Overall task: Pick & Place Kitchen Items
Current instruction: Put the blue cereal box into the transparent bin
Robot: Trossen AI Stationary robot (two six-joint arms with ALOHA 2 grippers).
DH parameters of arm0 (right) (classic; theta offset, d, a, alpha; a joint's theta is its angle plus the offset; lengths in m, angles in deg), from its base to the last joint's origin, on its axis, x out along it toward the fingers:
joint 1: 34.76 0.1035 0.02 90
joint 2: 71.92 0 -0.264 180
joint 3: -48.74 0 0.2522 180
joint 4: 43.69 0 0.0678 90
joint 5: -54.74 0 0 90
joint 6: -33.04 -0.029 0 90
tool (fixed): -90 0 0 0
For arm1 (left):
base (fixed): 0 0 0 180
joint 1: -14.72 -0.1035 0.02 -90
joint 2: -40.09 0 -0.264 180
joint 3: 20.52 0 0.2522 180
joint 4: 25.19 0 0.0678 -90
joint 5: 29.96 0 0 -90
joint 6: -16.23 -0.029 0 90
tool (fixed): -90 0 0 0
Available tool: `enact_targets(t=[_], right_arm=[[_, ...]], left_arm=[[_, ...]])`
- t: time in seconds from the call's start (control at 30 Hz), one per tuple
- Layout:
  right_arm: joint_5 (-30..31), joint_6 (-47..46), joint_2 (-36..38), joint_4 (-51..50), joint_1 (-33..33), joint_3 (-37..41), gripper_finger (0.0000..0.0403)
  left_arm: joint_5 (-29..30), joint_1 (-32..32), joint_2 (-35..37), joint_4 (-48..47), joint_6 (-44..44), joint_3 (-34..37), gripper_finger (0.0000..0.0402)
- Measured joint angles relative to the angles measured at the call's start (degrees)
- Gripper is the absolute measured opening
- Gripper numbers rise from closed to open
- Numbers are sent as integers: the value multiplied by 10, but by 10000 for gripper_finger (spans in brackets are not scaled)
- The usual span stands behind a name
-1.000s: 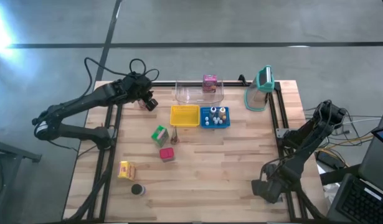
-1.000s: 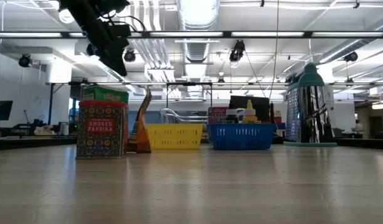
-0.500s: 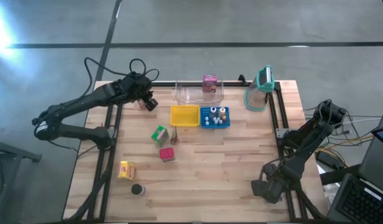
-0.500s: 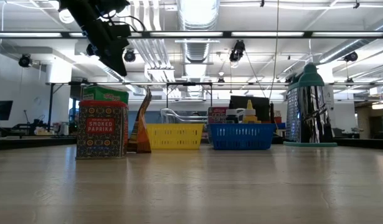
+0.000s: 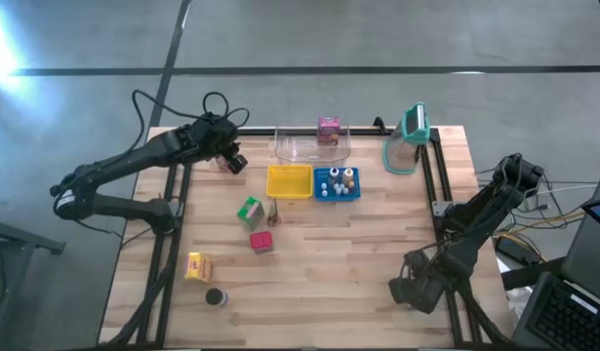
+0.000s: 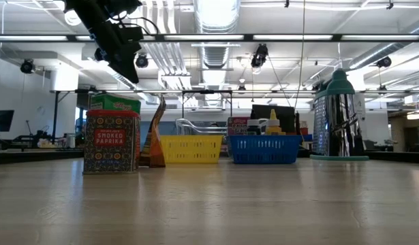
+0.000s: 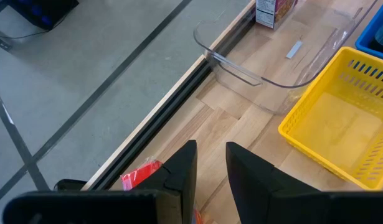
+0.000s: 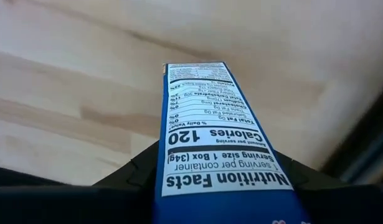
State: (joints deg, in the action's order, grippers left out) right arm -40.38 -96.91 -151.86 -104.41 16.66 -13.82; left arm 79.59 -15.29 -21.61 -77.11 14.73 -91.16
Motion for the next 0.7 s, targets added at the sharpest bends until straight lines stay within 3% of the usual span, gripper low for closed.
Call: enact_targets(t=[0.37, 0.7], right_arm=[[99, 168, 21, -23, -78, 0, 138], [130, 367, 56, -21, -192, -5, 153]], left_arm=[[0, 0, 0, 0, 0, 0, 92], [0, 0, 0, 0, 0, 0, 92]])
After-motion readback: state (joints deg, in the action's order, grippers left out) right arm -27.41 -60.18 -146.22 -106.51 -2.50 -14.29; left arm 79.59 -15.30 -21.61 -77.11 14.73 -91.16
